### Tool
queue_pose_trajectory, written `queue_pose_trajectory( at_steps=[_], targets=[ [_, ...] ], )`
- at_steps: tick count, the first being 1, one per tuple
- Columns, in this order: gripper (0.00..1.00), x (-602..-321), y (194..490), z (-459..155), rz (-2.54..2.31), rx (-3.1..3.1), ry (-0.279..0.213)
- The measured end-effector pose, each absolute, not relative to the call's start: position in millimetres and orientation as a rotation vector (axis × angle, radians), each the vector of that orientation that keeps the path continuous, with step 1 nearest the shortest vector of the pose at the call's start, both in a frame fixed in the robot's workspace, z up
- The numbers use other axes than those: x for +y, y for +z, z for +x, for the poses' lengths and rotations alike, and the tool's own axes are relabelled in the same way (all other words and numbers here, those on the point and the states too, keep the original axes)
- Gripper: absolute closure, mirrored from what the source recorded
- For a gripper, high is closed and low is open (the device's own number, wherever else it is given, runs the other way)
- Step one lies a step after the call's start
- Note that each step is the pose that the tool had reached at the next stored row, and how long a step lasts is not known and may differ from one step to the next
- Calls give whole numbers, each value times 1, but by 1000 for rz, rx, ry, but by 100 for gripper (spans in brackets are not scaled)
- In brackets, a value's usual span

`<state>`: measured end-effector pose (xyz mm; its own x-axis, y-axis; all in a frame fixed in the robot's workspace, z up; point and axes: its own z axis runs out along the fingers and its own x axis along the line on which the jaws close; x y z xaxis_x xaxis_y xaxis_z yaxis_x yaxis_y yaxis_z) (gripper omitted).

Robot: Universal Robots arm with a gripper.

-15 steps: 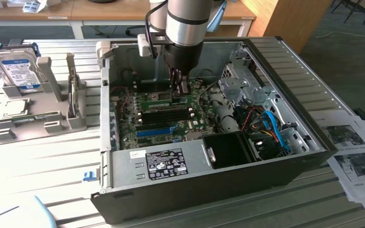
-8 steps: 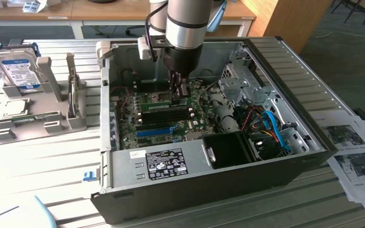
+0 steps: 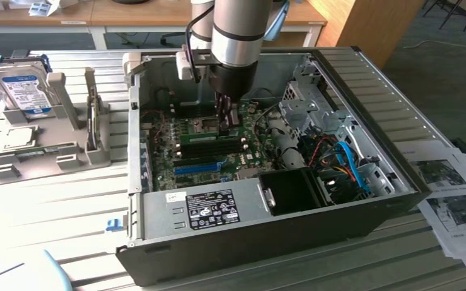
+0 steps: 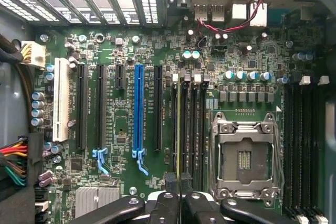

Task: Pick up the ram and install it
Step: 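Insert the ram into the slot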

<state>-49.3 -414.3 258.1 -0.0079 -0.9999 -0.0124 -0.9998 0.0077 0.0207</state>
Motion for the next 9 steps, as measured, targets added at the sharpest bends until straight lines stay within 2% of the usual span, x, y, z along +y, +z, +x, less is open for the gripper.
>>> queue_pose_trajectory(
  at_steps=[9],
  targets=[
    [89,-414,256,-49,2209,-2226,-37]
  ],
)
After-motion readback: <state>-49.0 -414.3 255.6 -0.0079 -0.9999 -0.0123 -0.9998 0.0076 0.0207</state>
